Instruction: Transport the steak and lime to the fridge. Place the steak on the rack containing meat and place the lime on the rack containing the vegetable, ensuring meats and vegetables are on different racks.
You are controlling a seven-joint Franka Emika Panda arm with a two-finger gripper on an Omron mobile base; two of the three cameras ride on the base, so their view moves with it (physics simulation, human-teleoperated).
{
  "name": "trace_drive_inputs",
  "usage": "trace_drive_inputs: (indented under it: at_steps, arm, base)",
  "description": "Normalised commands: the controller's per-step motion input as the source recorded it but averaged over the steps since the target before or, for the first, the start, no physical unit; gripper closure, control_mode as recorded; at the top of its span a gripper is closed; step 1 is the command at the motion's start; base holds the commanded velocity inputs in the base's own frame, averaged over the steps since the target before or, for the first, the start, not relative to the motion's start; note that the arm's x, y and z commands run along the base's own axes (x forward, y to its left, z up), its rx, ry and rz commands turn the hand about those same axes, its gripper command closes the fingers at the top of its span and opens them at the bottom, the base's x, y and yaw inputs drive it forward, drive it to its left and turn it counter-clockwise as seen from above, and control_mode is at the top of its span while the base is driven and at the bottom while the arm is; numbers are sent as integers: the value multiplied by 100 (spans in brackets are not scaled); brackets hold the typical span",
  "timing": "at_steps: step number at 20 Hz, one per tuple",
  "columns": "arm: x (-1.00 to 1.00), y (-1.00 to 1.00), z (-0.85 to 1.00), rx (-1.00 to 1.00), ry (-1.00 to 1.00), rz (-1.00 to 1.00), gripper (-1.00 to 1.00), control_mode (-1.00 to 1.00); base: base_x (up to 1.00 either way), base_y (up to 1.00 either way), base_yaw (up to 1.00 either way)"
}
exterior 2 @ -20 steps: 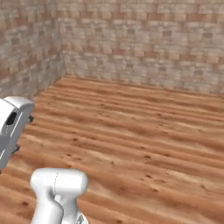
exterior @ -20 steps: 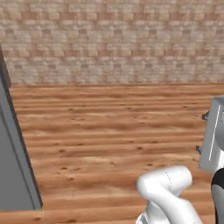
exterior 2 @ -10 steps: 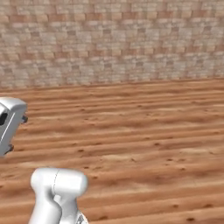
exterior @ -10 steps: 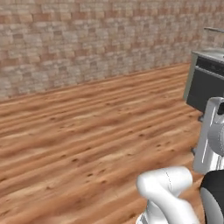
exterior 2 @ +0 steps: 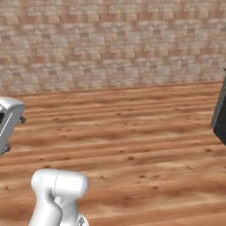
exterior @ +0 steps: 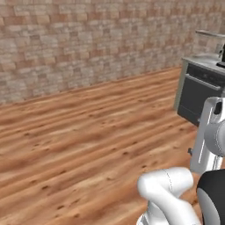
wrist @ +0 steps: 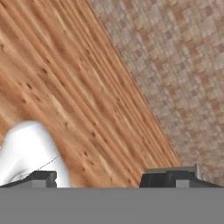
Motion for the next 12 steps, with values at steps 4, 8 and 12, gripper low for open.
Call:
trace_drive_inputs:
  at_steps: [4,8,12]
  arm:
    - [0,0,0,0,0,0,-100,100]
    - [0,0,0,0,0,0,-100,100]
    - [0,0,0,0,0,0,-100,100]
  base:
    - [100,-78,0]
    - [100,-71,0]
    - [100,-15,-21]
